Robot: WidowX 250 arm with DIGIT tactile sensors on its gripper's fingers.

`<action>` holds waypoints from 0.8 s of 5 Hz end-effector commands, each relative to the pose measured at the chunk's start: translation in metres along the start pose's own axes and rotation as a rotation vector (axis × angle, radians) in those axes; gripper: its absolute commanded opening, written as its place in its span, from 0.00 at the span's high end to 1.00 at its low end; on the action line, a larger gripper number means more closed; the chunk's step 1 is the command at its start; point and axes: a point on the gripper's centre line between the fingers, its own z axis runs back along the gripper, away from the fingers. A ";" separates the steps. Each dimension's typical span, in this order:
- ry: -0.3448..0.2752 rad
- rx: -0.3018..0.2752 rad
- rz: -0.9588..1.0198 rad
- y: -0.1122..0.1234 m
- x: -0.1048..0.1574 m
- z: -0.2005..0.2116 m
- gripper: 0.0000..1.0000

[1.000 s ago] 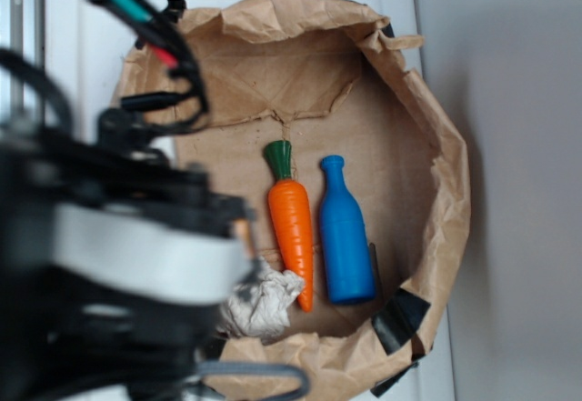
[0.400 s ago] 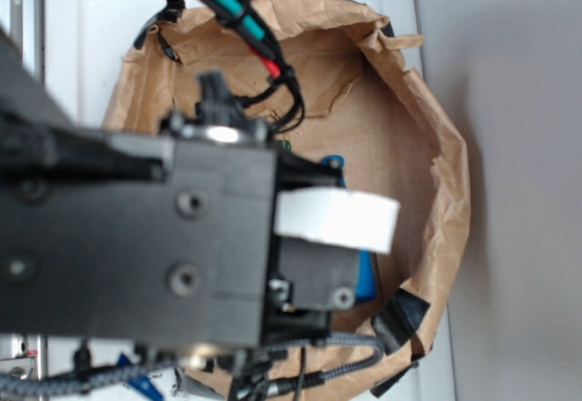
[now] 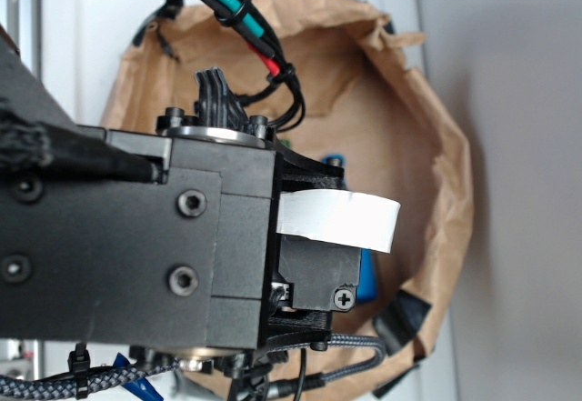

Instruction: Grab the blue bottle.

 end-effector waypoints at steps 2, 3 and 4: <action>-0.083 -0.137 -0.469 0.007 0.068 -0.029 0.00; -0.083 -0.137 -0.469 0.007 0.068 -0.029 0.00; -0.083 -0.137 -0.469 0.007 0.068 -0.029 0.00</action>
